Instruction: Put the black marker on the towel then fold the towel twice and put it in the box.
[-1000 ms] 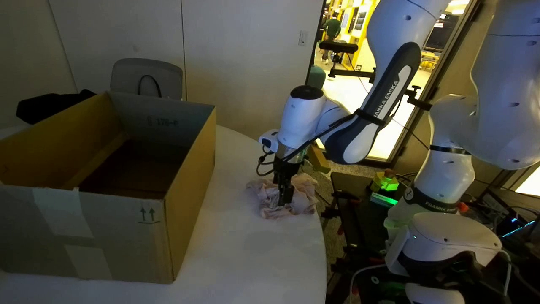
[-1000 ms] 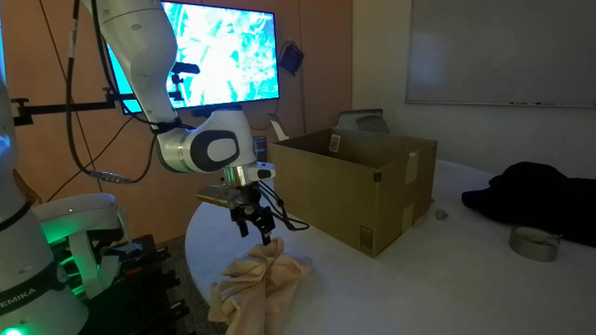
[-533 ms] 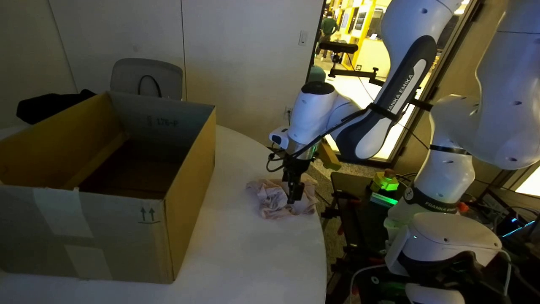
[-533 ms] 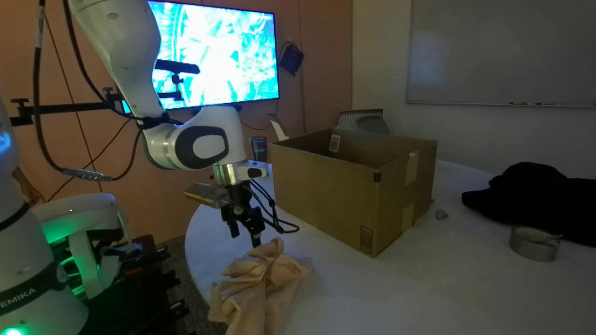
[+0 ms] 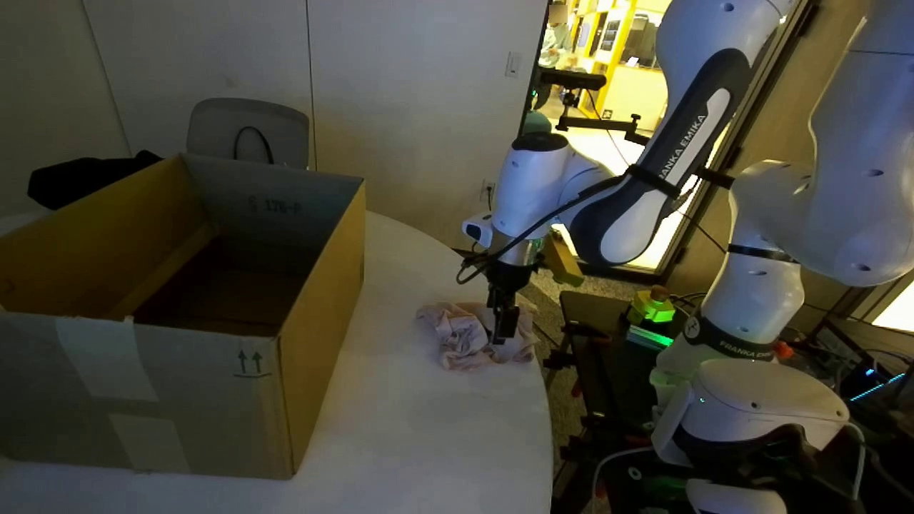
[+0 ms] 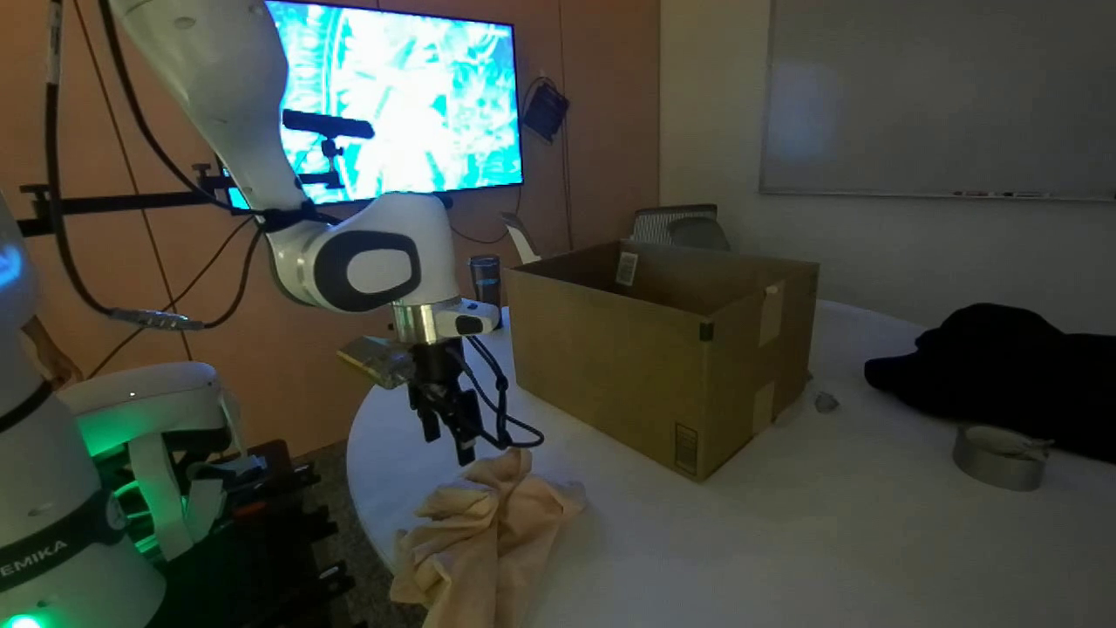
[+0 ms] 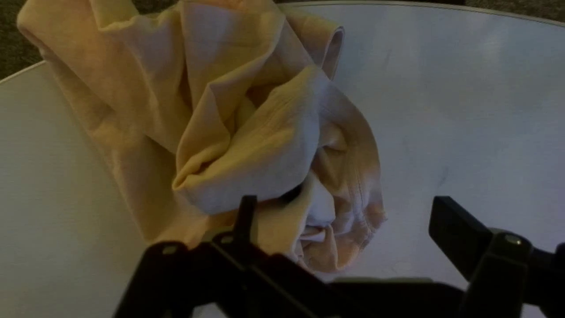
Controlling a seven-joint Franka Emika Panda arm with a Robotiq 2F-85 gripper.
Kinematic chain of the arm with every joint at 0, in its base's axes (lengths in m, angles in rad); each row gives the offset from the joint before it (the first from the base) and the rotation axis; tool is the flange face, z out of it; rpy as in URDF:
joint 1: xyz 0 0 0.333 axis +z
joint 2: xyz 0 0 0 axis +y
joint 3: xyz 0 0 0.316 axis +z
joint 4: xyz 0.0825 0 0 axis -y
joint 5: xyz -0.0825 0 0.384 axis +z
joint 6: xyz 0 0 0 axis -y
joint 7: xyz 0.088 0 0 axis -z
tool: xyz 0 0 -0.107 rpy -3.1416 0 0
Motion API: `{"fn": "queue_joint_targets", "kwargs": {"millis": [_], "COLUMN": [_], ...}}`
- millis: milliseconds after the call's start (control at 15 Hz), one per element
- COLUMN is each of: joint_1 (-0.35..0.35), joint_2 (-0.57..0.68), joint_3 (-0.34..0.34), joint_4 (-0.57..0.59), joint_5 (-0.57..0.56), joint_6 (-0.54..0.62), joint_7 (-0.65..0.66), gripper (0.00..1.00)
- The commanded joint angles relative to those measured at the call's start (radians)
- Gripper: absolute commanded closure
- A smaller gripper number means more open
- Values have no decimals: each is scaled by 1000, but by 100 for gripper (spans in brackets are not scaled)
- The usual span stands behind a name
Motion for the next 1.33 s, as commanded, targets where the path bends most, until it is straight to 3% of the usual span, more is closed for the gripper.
{"fn": "queue_joint_targets", "kwargs": {"millis": [0, 333, 867, 1267], "joint_1": [-30, -42, -49, -58], "joint_2": [-32, -31, -75, -11], "joint_3": [34, 31, 35, 30], "joint_4": [1, -2, 4, -5], "joint_5": [73, 83, 69, 53], "joint_6": [-37, -76, -338, -197], "joint_7": [-55, -57, -106, -145], "gripper": [0, 0, 0, 0]}}
